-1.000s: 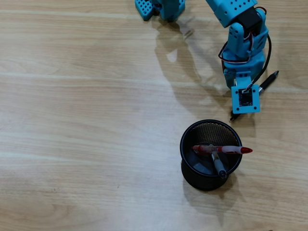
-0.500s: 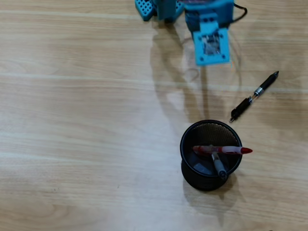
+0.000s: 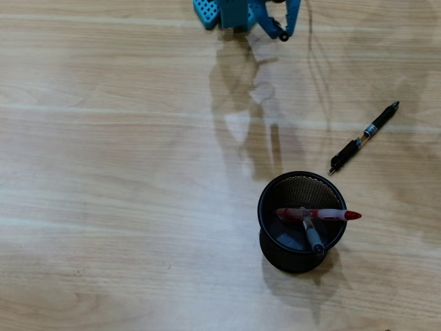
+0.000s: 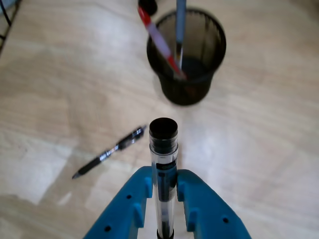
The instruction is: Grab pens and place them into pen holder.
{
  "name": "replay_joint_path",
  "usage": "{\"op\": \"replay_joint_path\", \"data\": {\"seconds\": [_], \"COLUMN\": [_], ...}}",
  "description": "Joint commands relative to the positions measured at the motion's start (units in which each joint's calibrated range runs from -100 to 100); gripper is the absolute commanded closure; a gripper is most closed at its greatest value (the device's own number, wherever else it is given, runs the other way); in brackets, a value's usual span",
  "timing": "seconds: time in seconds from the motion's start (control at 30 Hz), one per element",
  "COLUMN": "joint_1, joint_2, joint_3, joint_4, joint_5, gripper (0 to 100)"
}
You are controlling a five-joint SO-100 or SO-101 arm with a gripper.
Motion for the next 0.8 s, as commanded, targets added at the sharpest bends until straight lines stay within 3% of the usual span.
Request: {"op": "replay_joint_path", "data": {"seconds": [0.0,0.47,0.77], "joint_1": [-0.5,-0.8,0.0], "joint_2": [-1.7,13.7,17.6], "joint_3": [-1.9,-2.6,-1.7], "joint_4": [-15.9,-66.3,-71.1], "joint_5": [2.3,9.5,9.4], "gripper": [98,98,98]}}
